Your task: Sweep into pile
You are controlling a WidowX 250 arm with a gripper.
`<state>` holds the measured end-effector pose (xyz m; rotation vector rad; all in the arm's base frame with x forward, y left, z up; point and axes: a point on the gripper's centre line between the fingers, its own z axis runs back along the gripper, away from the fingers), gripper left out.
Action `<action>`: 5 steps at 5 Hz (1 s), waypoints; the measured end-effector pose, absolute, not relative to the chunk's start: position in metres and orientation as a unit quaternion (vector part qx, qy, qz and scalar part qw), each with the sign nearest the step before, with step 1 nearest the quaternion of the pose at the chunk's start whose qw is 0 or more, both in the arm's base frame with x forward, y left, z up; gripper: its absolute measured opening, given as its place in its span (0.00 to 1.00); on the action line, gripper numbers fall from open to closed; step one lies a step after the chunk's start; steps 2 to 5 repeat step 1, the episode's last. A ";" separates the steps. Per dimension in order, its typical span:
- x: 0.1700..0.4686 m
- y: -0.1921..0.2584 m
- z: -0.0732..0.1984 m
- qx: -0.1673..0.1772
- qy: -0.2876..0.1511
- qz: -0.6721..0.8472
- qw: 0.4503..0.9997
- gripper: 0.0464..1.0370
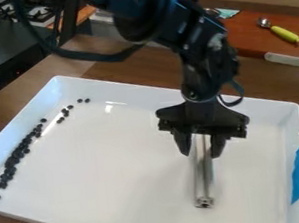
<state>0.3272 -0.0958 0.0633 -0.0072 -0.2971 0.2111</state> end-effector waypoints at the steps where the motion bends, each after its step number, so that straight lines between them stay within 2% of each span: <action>1: 0.326 -0.093 0.077 0.014 -0.133 0.075 0.988 0.94; 5: 0.326 -0.093 0.077 0.014 -0.133 0.075 0.988 0.94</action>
